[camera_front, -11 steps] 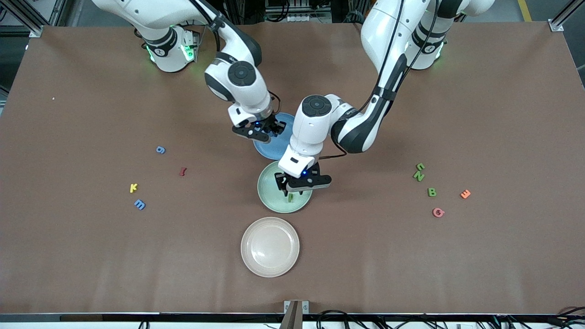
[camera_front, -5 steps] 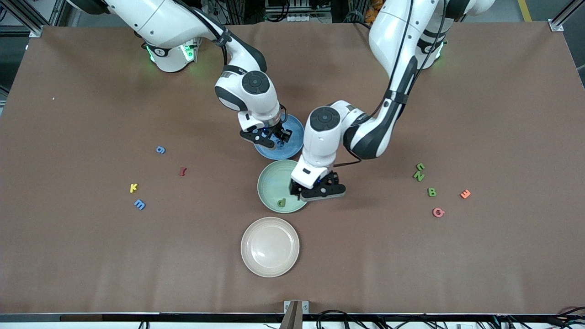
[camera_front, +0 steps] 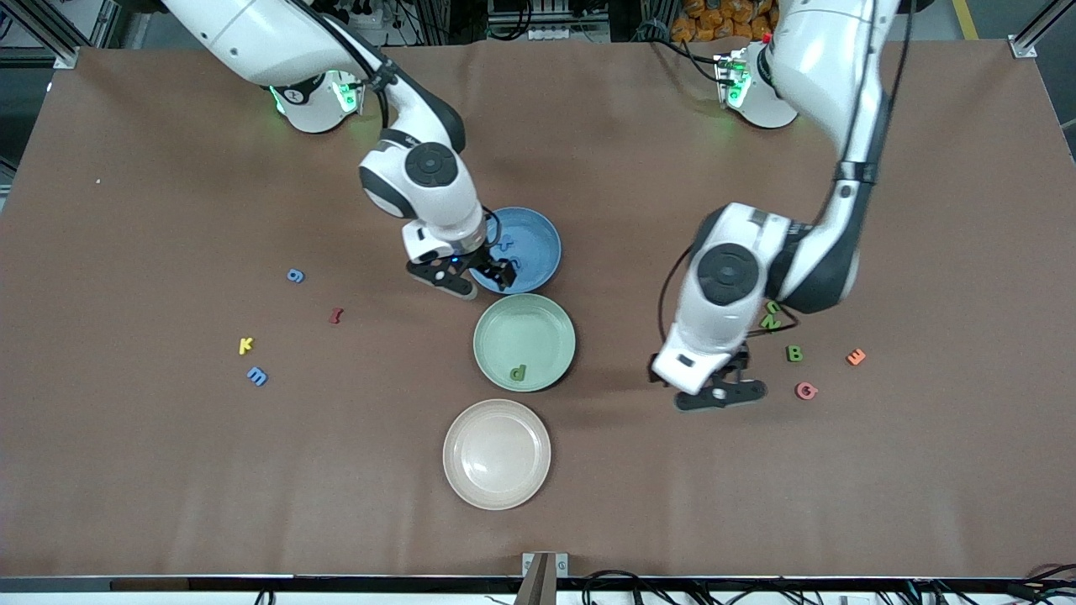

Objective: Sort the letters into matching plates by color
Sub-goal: 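Release the G on the blue plate while the left gripper withdraws, then grasp the blue 6 with the right gripper while the left gripper hovers, then carry the 6 onto the blue plate and open the right gripper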

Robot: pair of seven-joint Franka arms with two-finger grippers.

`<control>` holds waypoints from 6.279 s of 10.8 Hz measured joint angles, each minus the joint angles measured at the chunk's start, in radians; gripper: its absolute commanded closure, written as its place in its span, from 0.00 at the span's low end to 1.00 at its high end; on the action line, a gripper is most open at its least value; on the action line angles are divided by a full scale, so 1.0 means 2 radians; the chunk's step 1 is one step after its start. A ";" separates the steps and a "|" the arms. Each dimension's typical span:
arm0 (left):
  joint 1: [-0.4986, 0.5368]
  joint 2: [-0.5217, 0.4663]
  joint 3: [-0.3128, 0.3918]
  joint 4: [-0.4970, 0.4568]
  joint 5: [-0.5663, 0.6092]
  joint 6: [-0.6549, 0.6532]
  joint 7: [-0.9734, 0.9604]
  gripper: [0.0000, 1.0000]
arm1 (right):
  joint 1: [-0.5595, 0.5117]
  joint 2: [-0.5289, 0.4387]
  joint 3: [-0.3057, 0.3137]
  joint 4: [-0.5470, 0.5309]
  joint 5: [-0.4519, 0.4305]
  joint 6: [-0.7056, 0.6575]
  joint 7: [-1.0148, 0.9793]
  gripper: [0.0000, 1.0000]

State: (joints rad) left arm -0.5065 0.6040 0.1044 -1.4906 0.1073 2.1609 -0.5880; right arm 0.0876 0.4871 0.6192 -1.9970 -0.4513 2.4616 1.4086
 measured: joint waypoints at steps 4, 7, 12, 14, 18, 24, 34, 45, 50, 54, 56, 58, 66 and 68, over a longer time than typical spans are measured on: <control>0.101 -0.076 -0.055 -0.123 0.000 0.029 0.070 0.00 | -0.089 -0.065 0.000 -0.048 0.000 -0.003 -0.145 0.00; 0.142 -0.163 -0.057 -0.235 0.000 0.075 0.126 0.00 | -0.151 -0.095 -0.002 -0.091 0.000 -0.005 -0.263 0.00; 0.187 -0.237 -0.059 -0.292 -0.039 0.078 0.216 0.00 | -0.188 -0.117 -0.079 -0.151 0.000 -0.005 -0.503 0.00; 0.188 -0.247 -0.060 -0.292 -0.040 0.077 0.216 0.00 | -0.201 -0.122 -0.119 -0.170 0.000 -0.001 -0.585 0.00; 0.188 -0.276 -0.060 -0.306 -0.040 0.048 0.216 0.00 | -0.202 -0.122 -0.130 -0.226 0.019 0.043 -0.604 0.00; 0.216 -0.311 -0.060 -0.343 -0.040 0.048 0.261 0.00 | -0.210 -0.123 -0.137 -0.269 0.021 0.093 -0.637 0.15; 0.228 -0.313 -0.060 -0.156 -0.040 -0.179 0.262 0.00 | -0.217 -0.122 -0.145 -0.284 0.025 0.105 -0.654 0.36; 0.222 -0.229 -0.099 -0.286 -0.041 -0.041 0.180 0.00 | -0.218 -0.120 -0.145 -0.286 0.059 0.122 -0.656 0.80; 0.217 -0.149 -0.102 -0.303 -0.037 0.023 0.079 0.00 | -0.218 -0.118 -0.145 -0.282 0.060 0.126 -0.657 0.86; 0.214 -0.099 -0.101 -0.308 -0.023 0.083 0.021 0.00 | -0.217 -0.117 -0.144 -0.257 0.062 0.111 -0.657 0.86; 0.217 -0.099 -0.099 -0.333 -0.023 0.127 0.020 0.00 | -0.212 -0.117 -0.138 -0.242 0.091 0.097 -0.659 0.86; 0.220 -0.098 -0.096 -0.374 -0.023 0.192 0.020 0.00 | -0.197 -0.117 -0.129 -0.223 0.145 0.075 -0.659 0.86; 0.238 -0.110 -0.095 -0.411 -0.023 0.234 0.020 0.00 | -0.097 -0.088 -0.077 -0.155 0.215 0.052 -0.456 0.86; 0.238 -0.110 -0.095 -0.412 -0.023 0.234 0.020 0.00 | -0.061 -0.071 -0.059 -0.128 0.216 0.052 -0.376 0.86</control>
State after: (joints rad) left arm -0.0311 0.3847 -0.0857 -2.3142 0.0617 2.6295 -0.5486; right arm -0.0346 0.3447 0.5010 -2.2533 -0.0202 2.5647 0.6566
